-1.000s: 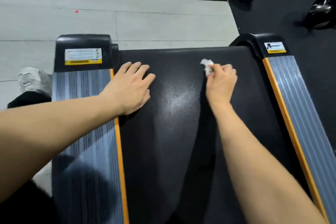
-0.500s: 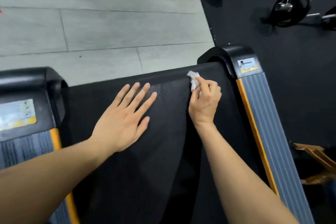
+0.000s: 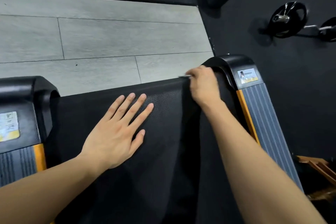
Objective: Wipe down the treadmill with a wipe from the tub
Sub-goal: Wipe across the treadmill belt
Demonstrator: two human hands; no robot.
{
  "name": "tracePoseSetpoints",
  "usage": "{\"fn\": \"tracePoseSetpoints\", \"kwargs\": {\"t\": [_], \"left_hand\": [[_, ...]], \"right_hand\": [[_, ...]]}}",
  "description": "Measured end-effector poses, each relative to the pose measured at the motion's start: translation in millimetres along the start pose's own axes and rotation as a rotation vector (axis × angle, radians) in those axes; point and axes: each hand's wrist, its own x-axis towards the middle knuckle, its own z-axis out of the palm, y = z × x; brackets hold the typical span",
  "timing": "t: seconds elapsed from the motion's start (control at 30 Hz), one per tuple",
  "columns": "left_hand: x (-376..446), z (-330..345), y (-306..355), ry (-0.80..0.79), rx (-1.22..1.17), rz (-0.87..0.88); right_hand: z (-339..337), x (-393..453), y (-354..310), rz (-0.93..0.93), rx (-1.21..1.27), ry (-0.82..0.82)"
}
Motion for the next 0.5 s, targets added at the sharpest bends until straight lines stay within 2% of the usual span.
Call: {"fn": "tracePoseSetpoints", "kwargs": {"t": [0.1, 0.17, 0.2, 0.27, 0.3, 0.37, 0.5], "left_hand": [[-1, 1, 1, 0.014, -0.004, 0.002], [0, 0, 0, 0.009, -0.004, 0.006], [0, -1, 1, 0.002, -0.004, 0.008], [0, -1, 0, -0.006, -0.003, 0.0], [-1, 0, 1, -0.014, -0.006, -0.002], [-1, -1, 2, -0.022, -0.019, -0.004], [0, -3, 1, -0.055, -0.032, 0.0]], "right_hand": [[0, -12, -44, -0.318, 0.096, -0.141], [-10, -2, -26, -0.422, -0.026, -0.164], [-17, 8, -3, -0.381, -0.143, -0.153], [-32, 23, 49, -0.187, -0.4, -0.099], [-35, 24, 68, -0.102, -0.443, -0.062], [-29, 22, 78, -0.009, -0.383, -0.033], [-8, 7, 53, 0.083, -0.195, 0.064]]}}
